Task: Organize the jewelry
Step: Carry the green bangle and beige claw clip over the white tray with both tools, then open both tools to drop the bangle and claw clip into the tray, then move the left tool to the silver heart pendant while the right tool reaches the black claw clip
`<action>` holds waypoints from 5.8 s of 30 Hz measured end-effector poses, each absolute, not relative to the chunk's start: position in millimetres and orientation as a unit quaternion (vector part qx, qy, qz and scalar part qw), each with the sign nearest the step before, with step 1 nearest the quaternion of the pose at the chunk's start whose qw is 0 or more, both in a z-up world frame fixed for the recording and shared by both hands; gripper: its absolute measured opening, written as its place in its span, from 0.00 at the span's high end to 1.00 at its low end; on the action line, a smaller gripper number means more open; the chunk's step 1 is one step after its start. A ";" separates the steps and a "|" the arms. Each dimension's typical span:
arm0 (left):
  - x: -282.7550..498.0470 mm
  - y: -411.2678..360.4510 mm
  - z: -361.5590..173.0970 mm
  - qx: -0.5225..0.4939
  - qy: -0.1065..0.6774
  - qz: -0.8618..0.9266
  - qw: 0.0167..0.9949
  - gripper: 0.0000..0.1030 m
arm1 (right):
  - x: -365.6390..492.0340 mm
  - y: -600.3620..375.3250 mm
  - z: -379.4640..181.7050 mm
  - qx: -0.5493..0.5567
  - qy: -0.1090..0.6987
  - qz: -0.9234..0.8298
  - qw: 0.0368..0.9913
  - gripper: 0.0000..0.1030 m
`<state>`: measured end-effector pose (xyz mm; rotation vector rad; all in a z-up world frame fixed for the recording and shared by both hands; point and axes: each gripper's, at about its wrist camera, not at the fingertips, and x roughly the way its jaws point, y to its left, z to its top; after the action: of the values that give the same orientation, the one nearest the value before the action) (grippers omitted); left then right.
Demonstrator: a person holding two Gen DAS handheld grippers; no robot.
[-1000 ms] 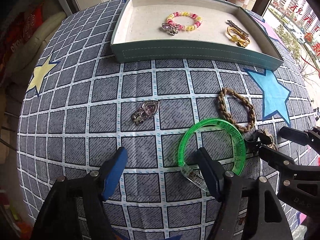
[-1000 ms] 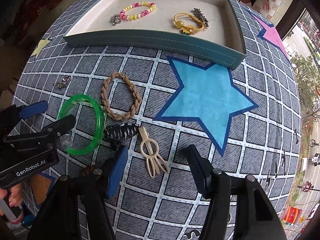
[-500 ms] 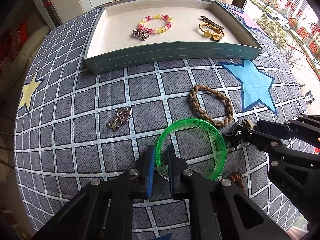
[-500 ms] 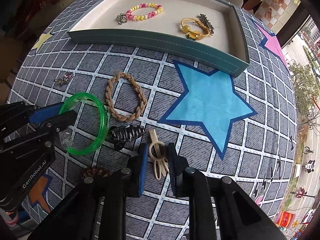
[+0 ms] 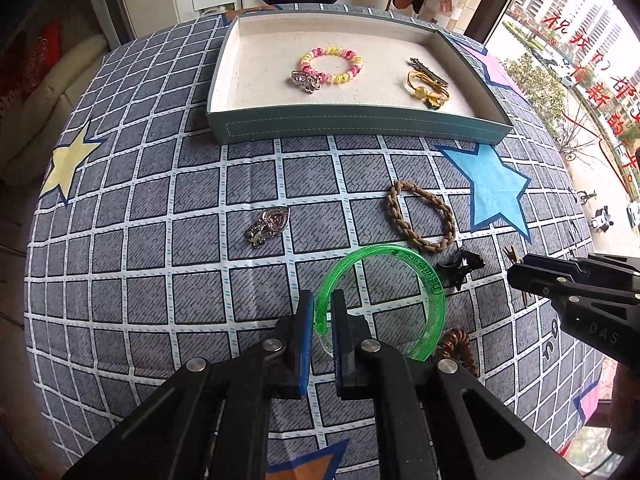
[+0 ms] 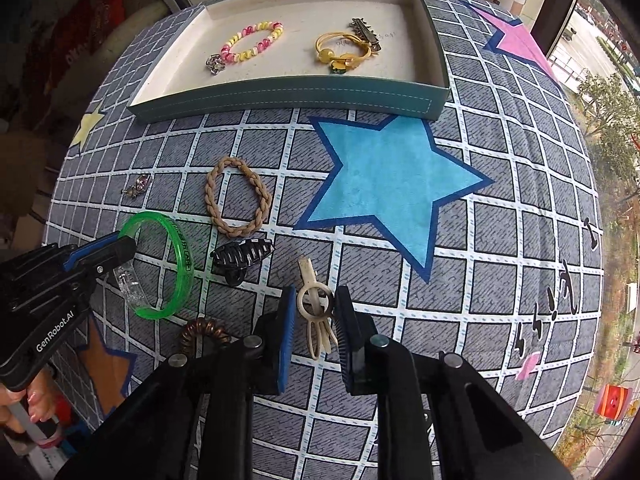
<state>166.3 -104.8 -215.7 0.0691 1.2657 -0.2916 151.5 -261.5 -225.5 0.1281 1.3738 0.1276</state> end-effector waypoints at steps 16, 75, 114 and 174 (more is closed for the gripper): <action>188.3 -60.9 -146.2 -0.002 0.535 -0.145 0.832 0.80 | 166.8 -283.4 -171.8 0.107 0.598 0.059 0.792 0.80; 408.8 -123.6 -211.5 0.034 0.533 -0.028 0.845 0.80 | 406.9 -341.0 -236.7 0.157 0.582 0.039 0.797 0.80; 309.8 -76.8 -130.4 0.025 0.482 -0.037 0.875 0.79 | 310.4 -319.5 -158.6 0.225 0.528 0.098 0.813 0.31; 221.2 -47.6 -228.9 0.090 0.567 -0.088 0.814 0.05 | 167.0 -233.4 -236.7 0.227 0.643 0.005 0.731 0.25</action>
<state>221.2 -47.6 -228.9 0.1924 1.2102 -0.1888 167.0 -233.4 -236.7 0.4986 1.4163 0.0121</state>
